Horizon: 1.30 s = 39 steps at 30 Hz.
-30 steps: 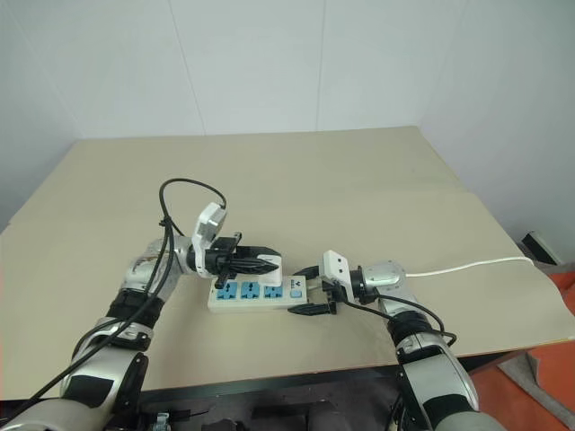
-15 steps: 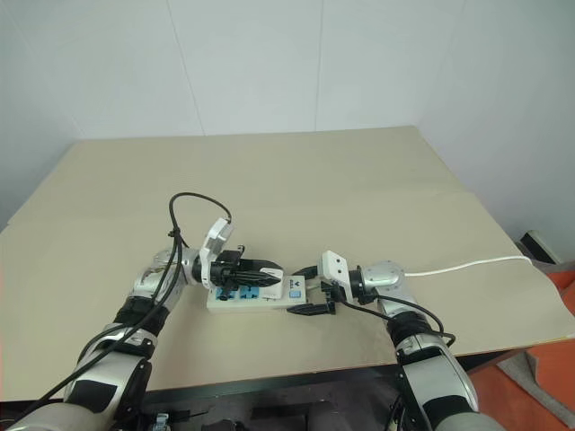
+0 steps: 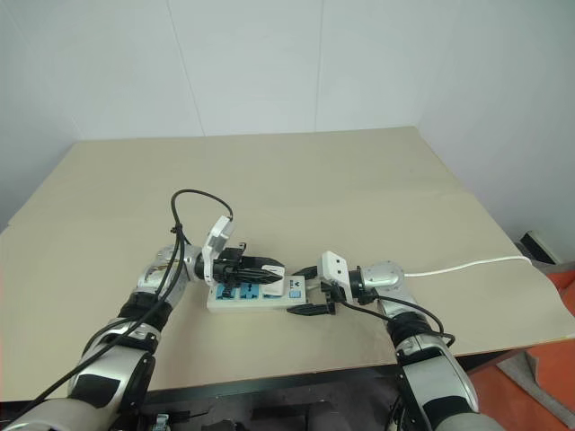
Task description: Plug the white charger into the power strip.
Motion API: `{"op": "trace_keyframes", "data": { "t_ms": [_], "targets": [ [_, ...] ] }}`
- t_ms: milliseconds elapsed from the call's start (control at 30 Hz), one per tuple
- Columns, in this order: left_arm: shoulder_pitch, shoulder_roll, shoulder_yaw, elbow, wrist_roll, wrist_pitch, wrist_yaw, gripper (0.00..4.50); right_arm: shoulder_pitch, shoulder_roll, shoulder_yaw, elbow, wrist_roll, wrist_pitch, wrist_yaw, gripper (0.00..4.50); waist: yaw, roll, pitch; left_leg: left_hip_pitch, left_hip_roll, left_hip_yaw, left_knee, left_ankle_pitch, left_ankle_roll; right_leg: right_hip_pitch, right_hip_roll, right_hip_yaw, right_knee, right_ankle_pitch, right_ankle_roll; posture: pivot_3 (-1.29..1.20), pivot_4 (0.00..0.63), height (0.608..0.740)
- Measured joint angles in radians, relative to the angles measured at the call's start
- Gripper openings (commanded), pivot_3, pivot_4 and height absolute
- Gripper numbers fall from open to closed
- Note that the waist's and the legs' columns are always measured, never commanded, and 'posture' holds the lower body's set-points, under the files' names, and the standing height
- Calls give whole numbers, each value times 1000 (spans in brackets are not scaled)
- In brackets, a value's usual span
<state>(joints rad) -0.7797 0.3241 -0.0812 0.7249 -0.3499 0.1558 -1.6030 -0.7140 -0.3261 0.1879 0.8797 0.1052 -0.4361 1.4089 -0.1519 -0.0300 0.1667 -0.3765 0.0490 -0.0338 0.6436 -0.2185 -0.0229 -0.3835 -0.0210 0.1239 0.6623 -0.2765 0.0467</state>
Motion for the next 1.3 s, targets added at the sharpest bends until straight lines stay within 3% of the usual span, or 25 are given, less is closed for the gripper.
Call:
{"op": "trace_keyframes", "data": {
  "t_ms": [300, 667, 1300],
  "targets": [
    [-2, -1, -1, 18, 13, -53, -6, 1020, 5, 1, 0, -6, -2, 0, -8, 3407, 0, 0, 0, 1, 0, 0, 0, 0, 0, 0, 0, 0, 0, 0, 0, 0, 150, 740],
    [129, -8, 12, -134, 17, -213, 51, 1020, 17, 1, -1, -11, -3, 0, -17, 3407, 0, 0, 0, 9, 0, 0, -2, 0, 0, 10, 0, 0, -4, 0, 0, 0, 150, 740],
    [203, -16, 7, -121, 8, -389, 96, 1020, 19, 2, 0, -15, -4, 0, -18, 3407, 0, 0, -4, 10, 0, 0, -4, 0, 0, 13, 0, 0, -7, -1, 1, 0, 150, 740]
  ]
}}
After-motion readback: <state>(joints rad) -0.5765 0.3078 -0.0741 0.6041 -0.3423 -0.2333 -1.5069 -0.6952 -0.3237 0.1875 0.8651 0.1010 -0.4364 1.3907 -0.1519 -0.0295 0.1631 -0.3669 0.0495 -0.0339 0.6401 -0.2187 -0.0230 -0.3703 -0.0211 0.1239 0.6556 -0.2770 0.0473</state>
